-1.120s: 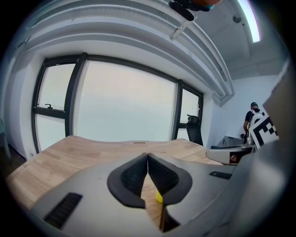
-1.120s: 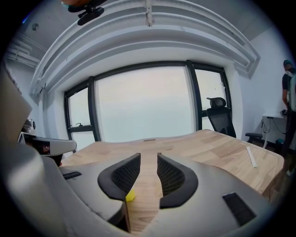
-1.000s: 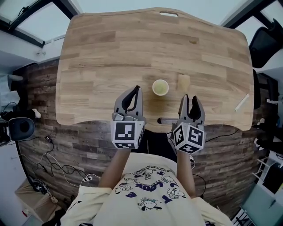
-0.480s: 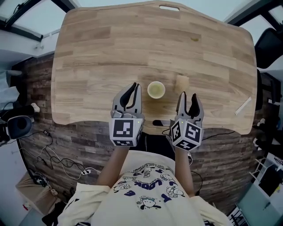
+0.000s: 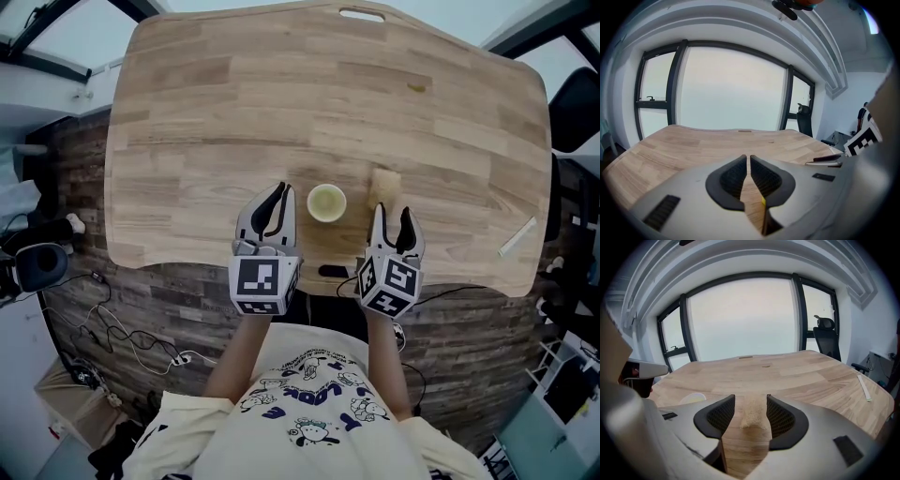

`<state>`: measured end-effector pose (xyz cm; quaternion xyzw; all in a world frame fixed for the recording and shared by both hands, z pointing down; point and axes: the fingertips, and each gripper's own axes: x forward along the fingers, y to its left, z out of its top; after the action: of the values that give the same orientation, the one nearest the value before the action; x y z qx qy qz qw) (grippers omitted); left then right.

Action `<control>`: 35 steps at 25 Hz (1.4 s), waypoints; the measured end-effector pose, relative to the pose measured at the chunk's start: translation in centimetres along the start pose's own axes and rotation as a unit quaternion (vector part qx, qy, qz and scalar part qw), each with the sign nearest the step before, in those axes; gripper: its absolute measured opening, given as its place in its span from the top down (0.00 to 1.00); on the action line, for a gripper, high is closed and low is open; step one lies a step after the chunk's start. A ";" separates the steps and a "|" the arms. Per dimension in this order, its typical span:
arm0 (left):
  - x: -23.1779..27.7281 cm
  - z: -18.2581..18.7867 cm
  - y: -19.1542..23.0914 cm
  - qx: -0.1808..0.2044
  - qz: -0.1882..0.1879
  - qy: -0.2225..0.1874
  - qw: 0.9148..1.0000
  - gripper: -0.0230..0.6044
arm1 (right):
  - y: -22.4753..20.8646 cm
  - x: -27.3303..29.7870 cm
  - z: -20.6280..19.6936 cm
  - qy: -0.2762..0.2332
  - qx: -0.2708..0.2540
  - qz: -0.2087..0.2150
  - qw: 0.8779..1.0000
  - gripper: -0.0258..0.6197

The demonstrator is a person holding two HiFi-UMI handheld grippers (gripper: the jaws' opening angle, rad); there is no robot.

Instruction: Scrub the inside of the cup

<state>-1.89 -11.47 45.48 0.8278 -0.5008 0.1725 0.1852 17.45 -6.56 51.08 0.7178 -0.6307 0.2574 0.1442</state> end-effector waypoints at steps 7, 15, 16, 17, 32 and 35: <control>0.7 -0.3 0.9 -0.004 0.015 0.005 1.000 0.95 | -0.1 1.5 -1.4 0.024 -0.004 0.004 1.000 0.66; 1.3 -1.1 1.2 -0.006 0.022 0.021 1.000 0.95 | -0.6 3.1 -3.5 0.063 -0.004 -0.006 0.998 0.59; 1.3 -1.1 1.2 -0.006 0.023 0.022 0.999 0.95 | -0.6 3.3 -3.8 0.071 -0.003 -0.005 0.997 0.59; 1.3 -1.2 1.2 -0.007 0.024 0.023 0.999 0.95 | -0.6 3.4 -4.1 0.076 -0.003 -0.005 0.997 0.59; 1.4 -1.8 1.0 -0.012 0.028 0.029 0.999 0.95 | -0.8 4.6 -5.4 0.099 0.007 0.003 0.995 0.64; 1.4 -2.1 1.1 -0.013 0.029 0.032 0.999 0.95 | -0.8 4.6 -5.5 0.099 0.001 0.000 0.995 0.68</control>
<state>-2.43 -12.02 48.10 0.8044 -0.5206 0.1980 0.2066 17.50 -7.35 58.21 0.6890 -0.6130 0.3278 0.2053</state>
